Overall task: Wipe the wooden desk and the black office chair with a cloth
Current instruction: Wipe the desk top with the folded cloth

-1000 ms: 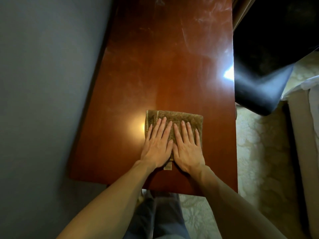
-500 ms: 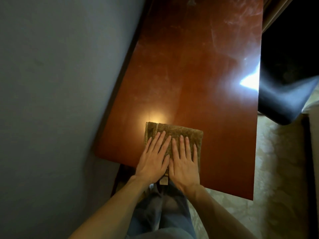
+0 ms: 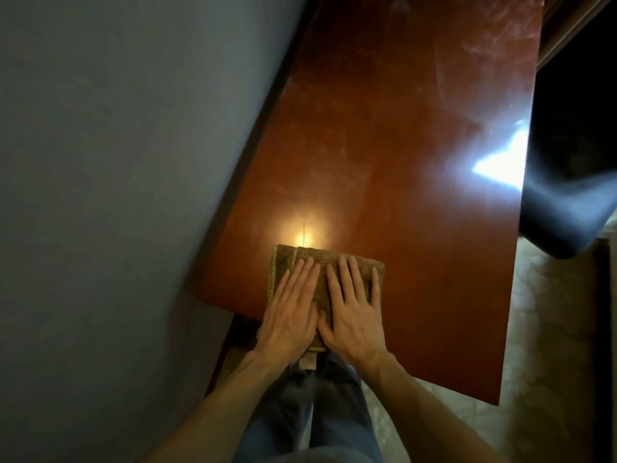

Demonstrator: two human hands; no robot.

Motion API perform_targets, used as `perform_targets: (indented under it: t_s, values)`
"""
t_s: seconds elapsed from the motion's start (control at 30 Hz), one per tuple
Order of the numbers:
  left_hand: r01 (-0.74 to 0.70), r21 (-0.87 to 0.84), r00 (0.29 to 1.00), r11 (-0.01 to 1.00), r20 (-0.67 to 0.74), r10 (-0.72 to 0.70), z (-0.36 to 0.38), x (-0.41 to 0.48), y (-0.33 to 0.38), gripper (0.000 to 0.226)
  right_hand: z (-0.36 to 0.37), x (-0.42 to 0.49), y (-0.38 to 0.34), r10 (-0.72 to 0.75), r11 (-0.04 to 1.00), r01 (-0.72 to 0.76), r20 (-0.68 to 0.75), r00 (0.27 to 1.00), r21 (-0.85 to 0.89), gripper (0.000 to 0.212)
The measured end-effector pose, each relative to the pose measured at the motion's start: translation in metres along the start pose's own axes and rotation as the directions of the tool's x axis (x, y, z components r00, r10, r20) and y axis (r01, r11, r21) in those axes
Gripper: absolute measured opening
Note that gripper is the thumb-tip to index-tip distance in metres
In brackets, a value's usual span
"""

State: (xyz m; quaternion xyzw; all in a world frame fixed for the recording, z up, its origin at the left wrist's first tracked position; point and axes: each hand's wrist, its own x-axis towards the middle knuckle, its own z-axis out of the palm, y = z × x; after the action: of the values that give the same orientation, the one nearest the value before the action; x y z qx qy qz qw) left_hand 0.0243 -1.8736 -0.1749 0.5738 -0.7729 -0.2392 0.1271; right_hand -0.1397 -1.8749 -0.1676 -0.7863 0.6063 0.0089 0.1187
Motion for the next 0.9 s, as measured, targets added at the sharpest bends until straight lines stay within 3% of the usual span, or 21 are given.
perform_targets:
  t_s: [0.17,0.33,0.5,0.9]
  values:
    - [0.159,0.016,0.987,0.987,-0.039,-0.158,0.008,0.015,0.011,0.059,0.01,0.014,0.015,-0.005,1.0,0.005,0.02,1.0,0.021,0.073]
    - [0.086,0.046,0.992,0.995,-0.1,-0.081,0.011,0.031,0.003,0.058,0.015,0.025,0.022,0.003,0.999,-0.003,0.005,1.0,0.044,0.074]
    - [0.022,0.098,0.999,0.995,-0.034,-0.019,0.008,0.063,-0.006,0.06,0.008,0.045,0.031,0.037,0.996,-0.035,-0.027,0.999,0.077,0.078]
    - [-0.066,0.155,0.997,0.986,-0.03,0.071,-0.004,0.186,-0.016,0.064,-0.02,0.143,0.079,0.081,0.988,-0.069,-0.084,0.993,0.136,0.078]
